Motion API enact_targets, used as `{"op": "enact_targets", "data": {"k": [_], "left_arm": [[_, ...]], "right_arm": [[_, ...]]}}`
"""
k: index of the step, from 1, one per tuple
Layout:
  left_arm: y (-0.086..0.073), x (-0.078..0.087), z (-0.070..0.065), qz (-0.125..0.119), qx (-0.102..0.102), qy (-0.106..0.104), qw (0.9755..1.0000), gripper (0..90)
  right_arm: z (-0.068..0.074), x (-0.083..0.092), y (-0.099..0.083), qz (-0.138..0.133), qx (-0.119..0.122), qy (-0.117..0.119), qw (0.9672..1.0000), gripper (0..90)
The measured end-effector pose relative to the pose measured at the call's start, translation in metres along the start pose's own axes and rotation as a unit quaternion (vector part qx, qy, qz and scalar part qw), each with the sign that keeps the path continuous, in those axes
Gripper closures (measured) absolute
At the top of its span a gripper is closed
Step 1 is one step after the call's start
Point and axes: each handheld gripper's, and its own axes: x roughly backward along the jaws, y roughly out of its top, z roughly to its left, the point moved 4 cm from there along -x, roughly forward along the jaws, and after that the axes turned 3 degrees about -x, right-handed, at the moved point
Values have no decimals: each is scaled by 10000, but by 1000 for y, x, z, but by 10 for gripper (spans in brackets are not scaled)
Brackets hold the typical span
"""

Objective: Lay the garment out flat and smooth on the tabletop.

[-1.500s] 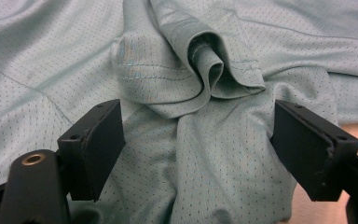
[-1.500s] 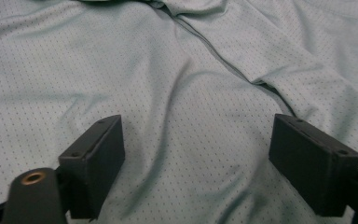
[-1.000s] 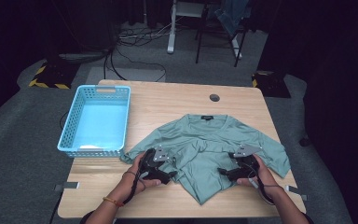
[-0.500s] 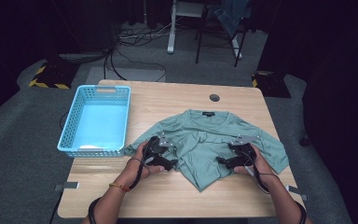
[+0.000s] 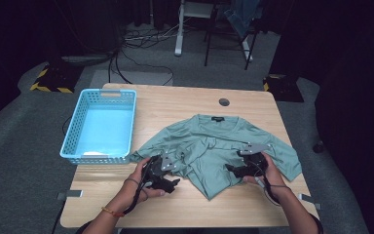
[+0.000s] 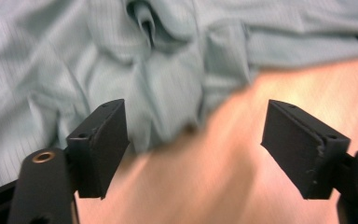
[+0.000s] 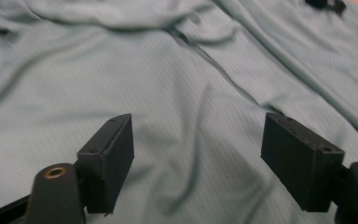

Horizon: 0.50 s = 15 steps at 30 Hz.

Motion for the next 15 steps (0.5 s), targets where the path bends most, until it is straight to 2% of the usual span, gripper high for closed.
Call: {"op": "enact_targets", "data": {"k": [1,5,9,10,15], "left_arm": [[-5,1,-1,52,62,-61,9999,238],[-25,5,-8,182,84,-106,9997,239],[-34,12,-9,110,158,-145,9997,234],[-37,13,-9,61,210,-208,9995,233],[-47,13,-8,-396,209,-213,9988,223]], "right_arm": [[4,1,4,-47,25,29,10000,284],[24,-2,23,-238,211,240,9992,356],[49,-14,46,-350,494,443,9972,400],[55,-18,52,-356,542,504,9966,408],[79,-39,79,-260,835,622,9942,414]]}}
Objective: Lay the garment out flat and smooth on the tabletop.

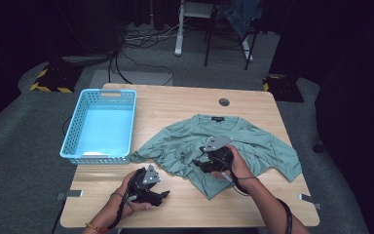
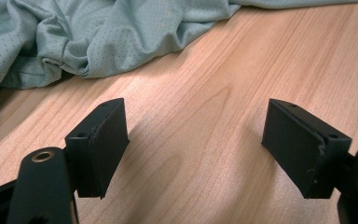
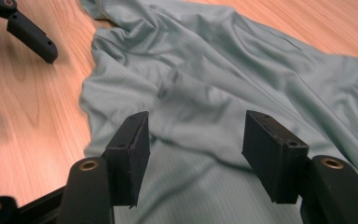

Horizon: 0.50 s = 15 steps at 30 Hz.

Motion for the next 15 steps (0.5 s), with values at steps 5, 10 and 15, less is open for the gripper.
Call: {"op": "enact_targets", "data": {"k": [5,10,15], "left_arm": [[-1,1,0,-21,37,42,10000,222],[-1,1,0,-24,19,31,10000,222],[-1,0,1,-32,-14,-21,10000,219]], "right_arm": [[7,-22,15,153,124,53,9998,413],[7,-41,24,247,74,25,9997,423],[4,-54,22,390,-79,73,9992,659]]}}
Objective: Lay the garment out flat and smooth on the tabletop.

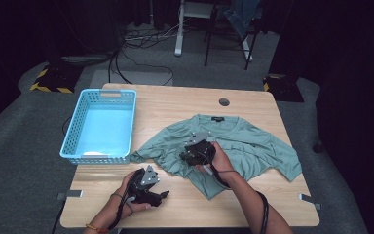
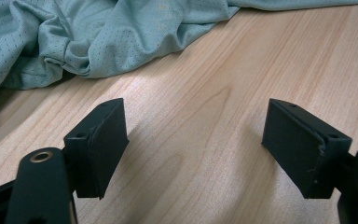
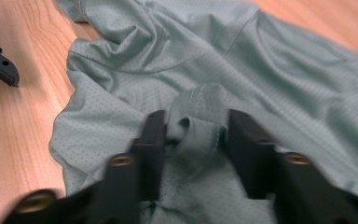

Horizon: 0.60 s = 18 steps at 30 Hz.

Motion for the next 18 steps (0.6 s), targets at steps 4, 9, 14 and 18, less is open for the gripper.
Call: {"op": "enact_targets", "data": {"k": [4,9,14,18], "left_arm": [[0,0,0,-1,5,-6,10000,220],[0,0,0,4,-16,-11,10000,220],[0,0,1,-2,-32,-25,10000,219],[0,0,1,0,-36,-20,10000,219]], "right_arm": [[-4,3,-5,5,-94,39,9999,815],[-9,24,-10,-208,-80,41,9997,860],[-17,53,-25,-211,62,-167,9996,865],[-22,82,-44,-324,-11,-122,9994,868]]}}
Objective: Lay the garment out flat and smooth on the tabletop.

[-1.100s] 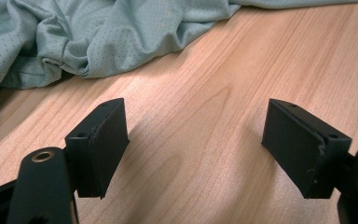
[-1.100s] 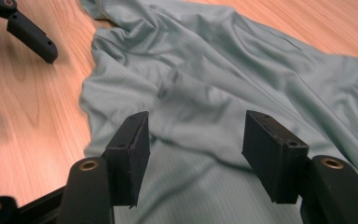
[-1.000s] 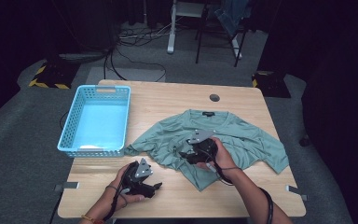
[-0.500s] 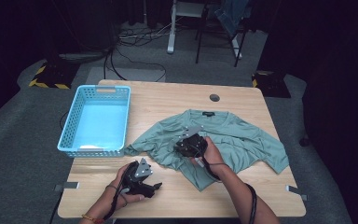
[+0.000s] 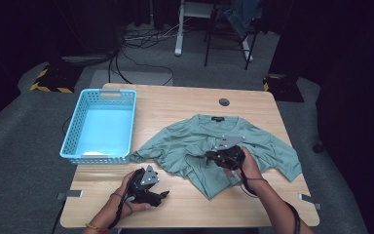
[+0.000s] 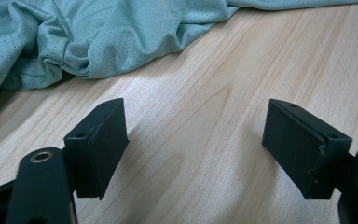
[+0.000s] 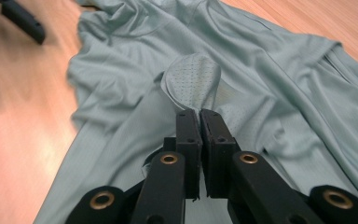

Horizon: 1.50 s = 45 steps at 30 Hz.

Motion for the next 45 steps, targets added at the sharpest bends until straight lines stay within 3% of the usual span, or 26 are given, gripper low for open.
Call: {"op": "enact_targets", "data": {"k": [18,31,45], "left_arm": [[1,-1,0,17,50,49,10000,216],[3,-4,3,9,10,8,10000,204],[3,-4,3,-1,18,15,10000,204]], "right_arm": [[-2,114,-82,-44,-62,-91,9999,872],[5,127,-134,224,-446,-171,9986,872],[9,155,-181,587,-734,-375,9949,870]]}}
